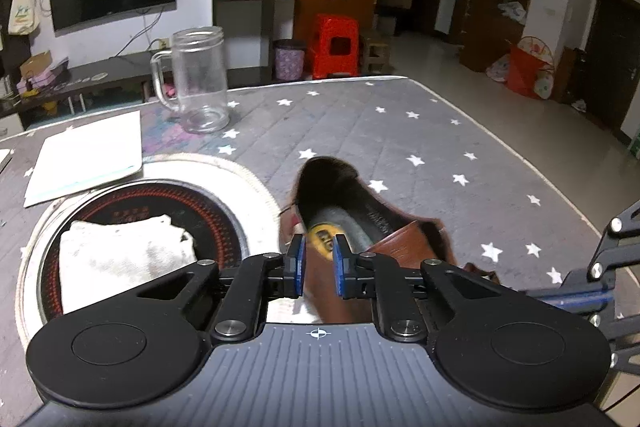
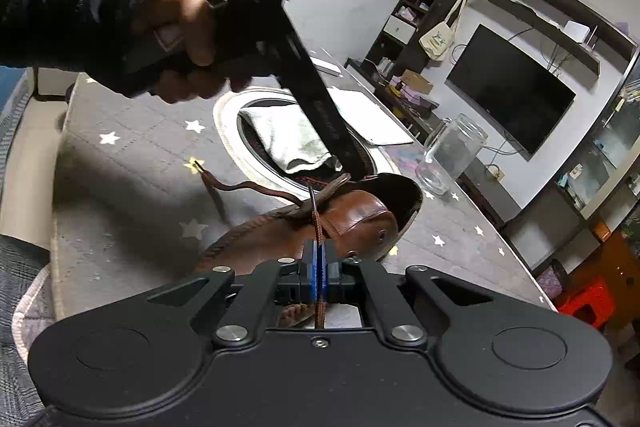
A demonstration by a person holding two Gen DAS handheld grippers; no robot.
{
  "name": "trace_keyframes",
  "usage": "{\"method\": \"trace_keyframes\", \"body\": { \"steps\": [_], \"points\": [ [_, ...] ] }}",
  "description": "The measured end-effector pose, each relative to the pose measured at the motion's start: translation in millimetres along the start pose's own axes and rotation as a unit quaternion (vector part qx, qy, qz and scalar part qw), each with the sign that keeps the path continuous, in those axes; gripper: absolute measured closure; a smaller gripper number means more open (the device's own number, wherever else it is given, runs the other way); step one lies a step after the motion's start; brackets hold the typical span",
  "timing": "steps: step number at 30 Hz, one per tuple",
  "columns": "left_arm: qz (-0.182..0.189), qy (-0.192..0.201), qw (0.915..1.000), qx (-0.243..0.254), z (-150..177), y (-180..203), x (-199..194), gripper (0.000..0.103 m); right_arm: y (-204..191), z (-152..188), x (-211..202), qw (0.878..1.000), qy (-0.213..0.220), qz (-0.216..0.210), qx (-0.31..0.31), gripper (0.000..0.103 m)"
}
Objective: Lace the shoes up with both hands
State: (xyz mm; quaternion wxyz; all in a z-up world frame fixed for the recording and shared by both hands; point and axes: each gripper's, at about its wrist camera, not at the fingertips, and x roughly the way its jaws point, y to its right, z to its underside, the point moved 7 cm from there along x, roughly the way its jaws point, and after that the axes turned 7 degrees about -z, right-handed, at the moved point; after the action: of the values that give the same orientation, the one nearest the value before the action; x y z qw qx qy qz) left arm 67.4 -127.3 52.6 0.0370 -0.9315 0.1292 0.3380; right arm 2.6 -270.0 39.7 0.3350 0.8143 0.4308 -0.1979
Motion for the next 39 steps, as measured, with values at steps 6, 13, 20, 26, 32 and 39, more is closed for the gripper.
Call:
{"method": "trace_keyframes", "body": {
  "steps": [6, 13, 20, 26, 32, 39],
  "points": [
    [0.015, 0.003, 0.9999, -0.008, -6.1, 7.9, -6.1, 0.083, 3.8, -1.3, 2.8, 1.0, -0.001, 0.004, -0.001, 0.101],
    [0.015, 0.0, 0.9999, 0.006, -6.9, 24.1, -7.7, 0.07, 7.5, -1.8, 3.1, 1.0, -0.005, 0.008, -0.004, 0.101],
    [0.032, 0.003, 0.9995, -0.001, -1.6, 20.8, -9.5, 0.08, 9.4, -0.4, 3.1, 1.0, -0.008, 0.011, -0.005, 0.101],
    [0.042, 0.016, 0.9987, -0.023, 7.5, 0.9, -18.9, 0.082, 12.4, -2.2, 6.0, 1.0, -0.011, 0.019, -0.015, 0.101],
    [0.05, 0.018, 0.9977, -0.043, 13.7, -10.9, -20.7, 0.082, 9.9, -10.8, 25.2, 0.998, -0.022, 0.023, -0.058, 0.101],
    [0.059, 0.022, 0.9968, -0.049, 12.9, -13.4, -19.9, 0.082, 2.8, -17.1, 48.3, 0.99, -0.047, 0.025, -0.132, 0.101]
  ]
}}
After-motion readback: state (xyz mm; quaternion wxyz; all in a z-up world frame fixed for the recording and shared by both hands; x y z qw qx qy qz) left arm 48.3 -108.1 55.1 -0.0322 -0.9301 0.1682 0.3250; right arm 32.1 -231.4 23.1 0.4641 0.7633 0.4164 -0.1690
